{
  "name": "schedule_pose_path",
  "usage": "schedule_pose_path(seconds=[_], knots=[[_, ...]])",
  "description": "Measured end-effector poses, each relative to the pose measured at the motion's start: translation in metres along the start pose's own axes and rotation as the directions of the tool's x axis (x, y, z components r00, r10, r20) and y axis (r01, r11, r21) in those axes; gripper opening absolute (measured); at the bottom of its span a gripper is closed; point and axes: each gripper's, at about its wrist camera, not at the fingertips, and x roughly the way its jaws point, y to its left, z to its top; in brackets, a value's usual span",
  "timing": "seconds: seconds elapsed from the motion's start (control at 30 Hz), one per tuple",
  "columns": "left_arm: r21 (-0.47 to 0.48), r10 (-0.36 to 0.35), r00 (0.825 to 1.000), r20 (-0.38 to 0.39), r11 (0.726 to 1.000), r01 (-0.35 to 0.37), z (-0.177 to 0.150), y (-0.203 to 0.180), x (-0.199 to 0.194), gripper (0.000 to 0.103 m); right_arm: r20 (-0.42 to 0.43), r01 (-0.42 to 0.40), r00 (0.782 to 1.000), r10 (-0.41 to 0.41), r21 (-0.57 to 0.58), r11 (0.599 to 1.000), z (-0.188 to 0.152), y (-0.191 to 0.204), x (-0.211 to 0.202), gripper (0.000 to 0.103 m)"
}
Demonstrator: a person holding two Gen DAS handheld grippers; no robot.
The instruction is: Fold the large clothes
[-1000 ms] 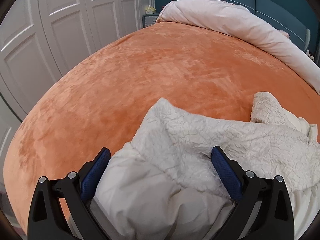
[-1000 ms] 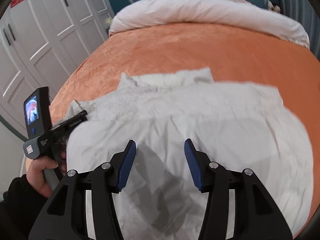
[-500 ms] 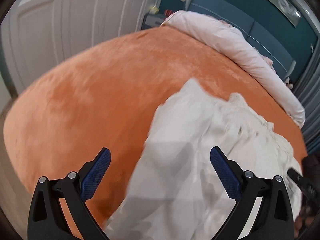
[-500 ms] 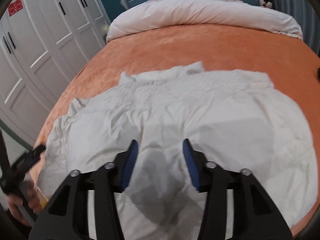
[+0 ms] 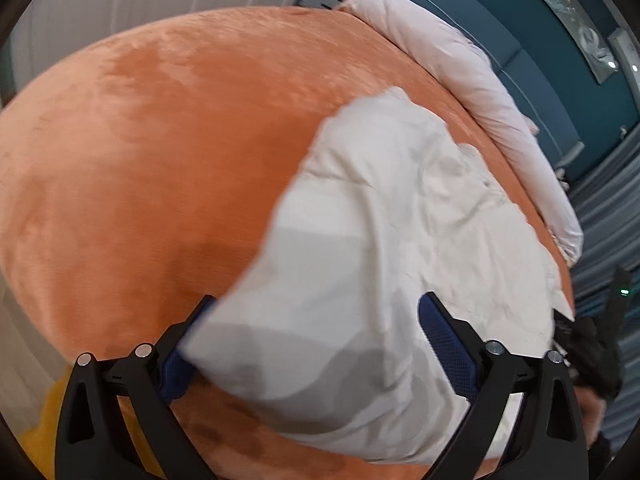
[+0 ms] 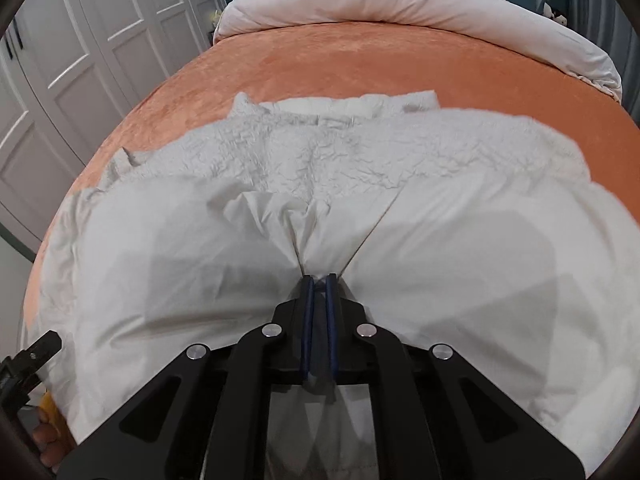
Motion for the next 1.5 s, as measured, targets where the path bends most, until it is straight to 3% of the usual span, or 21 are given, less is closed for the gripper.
schedule_pose_path(seconds=[0.07,0.1,0.17,0.23,0.33,0.6,0.8,0.9,1.03,1.27,1.5], knots=[[-0.006,-0.040,0.999,-0.003,0.999,0.040,0.000,-0.006,0.000,0.077,0.005,-0.003,1.000,0.003,-0.007,1.000,-0.002,-0.001,0.003,0.004],[-0.004,-0.068,0.998,-0.007,0.998,0.068,0.000,-0.010,-0.001,0.064,0.006,-0.009,1.000,0.009,-0.011,1.000,-0.003,-0.002,0.005,0.004],[0.018,-0.086,0.996,0.007,0.996,0.085,0.003,-0.024,-0.008,0.055,0.009,-0.017,1.000,0.017,-0.010,1.000,-0.004,-0.003,0.006,0.003],[0.069,-0.107,0.994,0.033,0.992,0.104,0.007,-0.041,-0.022,0.030,0.015,-0.016,1.000,0.017,-0.012,1.000,-0.007,-0.004,0.007,0.003],[0.132,-0.126,0.991,0.055,0.984,0.117,0.012,-0.070,-0.042,0.019,0.030,0.004,1.000,-0.003,-0.037,0.999,-0.010,0.000,0.009,0.003],[0.261,-0.074,0.994,0.083,0.964,0.050,0.013,-0.124,-0.065,0.013,0.055,-0.015,0.998,0.017,-0.027,1.000,-0.015,-0.003,0.009,0.003],[0.261,-0.027,0.997,0.079,0.965,0.006,0.020,-0.124,-0.061,0.011,0.038,-0.041,0.998,0.040,0.016,0.999,-0.009,-0.008,-0.011,0.007],[0.264,-0.023,0.997,0.080,0.965,0.001,0.021,-0.124,-0.063,0.010,0.092,-0.112,0.990,0.108,0.038,0.993,-0.012,-0.007,-0.046,0.006],[0.273,-0.012,0.997,0.080,0.962,-0.011,0.019,-0.126,-0.061,0.010,0.062,-0.139,0.989,0.136,0.045,0.989,-0.024,-0.010,-0.059,0.006],[0.289,-0.029,0.997,0.077,0.957,0.005,0.017,-0.135,-0.067,0.008,0.004,-0.169,0.986,0.169,0.025,0.985,-0.056,-0.002,-0.047,0.005],[0.368,-0.077,0.993,0.086,0.929,0.040,0.010,-0.167,-0.079,0.008,-0.040,-0.259,0.964,0.262,0.076,0.963,-0.051,-0.007,-0.013,0.000]])
